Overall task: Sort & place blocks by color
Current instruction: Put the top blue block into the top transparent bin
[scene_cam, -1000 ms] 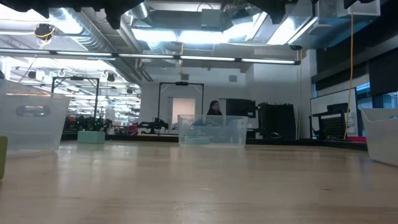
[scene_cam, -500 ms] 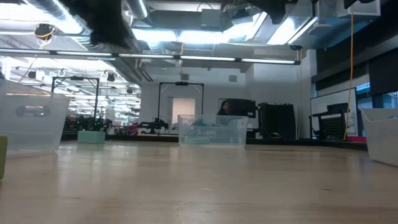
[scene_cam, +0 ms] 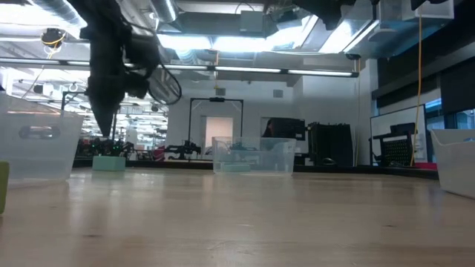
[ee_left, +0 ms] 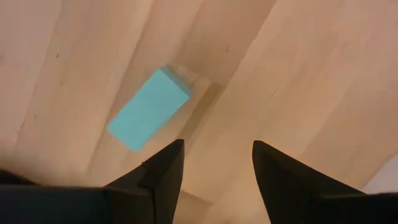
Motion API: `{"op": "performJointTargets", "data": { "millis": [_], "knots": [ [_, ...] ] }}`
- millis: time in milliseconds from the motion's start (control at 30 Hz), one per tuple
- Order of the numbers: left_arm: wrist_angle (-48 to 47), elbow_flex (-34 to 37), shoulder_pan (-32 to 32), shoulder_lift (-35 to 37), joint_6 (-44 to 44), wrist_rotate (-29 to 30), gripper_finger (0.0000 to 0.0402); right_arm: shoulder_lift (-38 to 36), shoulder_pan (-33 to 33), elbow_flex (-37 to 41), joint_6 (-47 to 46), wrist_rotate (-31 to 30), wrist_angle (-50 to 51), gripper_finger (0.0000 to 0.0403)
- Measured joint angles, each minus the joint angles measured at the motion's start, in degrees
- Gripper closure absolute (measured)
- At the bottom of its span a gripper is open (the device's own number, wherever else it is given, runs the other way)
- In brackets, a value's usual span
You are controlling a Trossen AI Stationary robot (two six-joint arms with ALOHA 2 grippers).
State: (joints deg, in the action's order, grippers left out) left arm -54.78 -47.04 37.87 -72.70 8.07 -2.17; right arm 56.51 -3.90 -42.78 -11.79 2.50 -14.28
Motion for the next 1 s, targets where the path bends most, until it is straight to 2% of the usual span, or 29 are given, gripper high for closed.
{"op": "performJointTargets", "data": {
  "millis": [400,567,733,900,1000],
  "knots": [
    [3.5,0.0,0.0,-2.7,20.3,4.6,0.0179,0.0,0.0,0.0,0.0,0.0,0.1,0.0052],
    [4.2,0.0,0.0,-3.5,24.6,4.6,0.0163,0.0,0.0,0.0,0.0,0.0,0.9,0.0052],
    [4.9,0.0,0.0,-7.5,28.6,5.5,0.0154,0.0,0.0,0.0,-0.1,0.0,3.1,0.0052],
    [8.8,0.0,0.0,-10.6,30.2,11.1,0.0153,0.0,0.0,0.0,-0.1,0.0,3.7,0.0052],
    [9.0,0.0,0.0,-11.1,31.3,9.7,0.0153,0.0,0.0,0.0,-0.1,0.0,3.7,0.0052]
  ]
}}
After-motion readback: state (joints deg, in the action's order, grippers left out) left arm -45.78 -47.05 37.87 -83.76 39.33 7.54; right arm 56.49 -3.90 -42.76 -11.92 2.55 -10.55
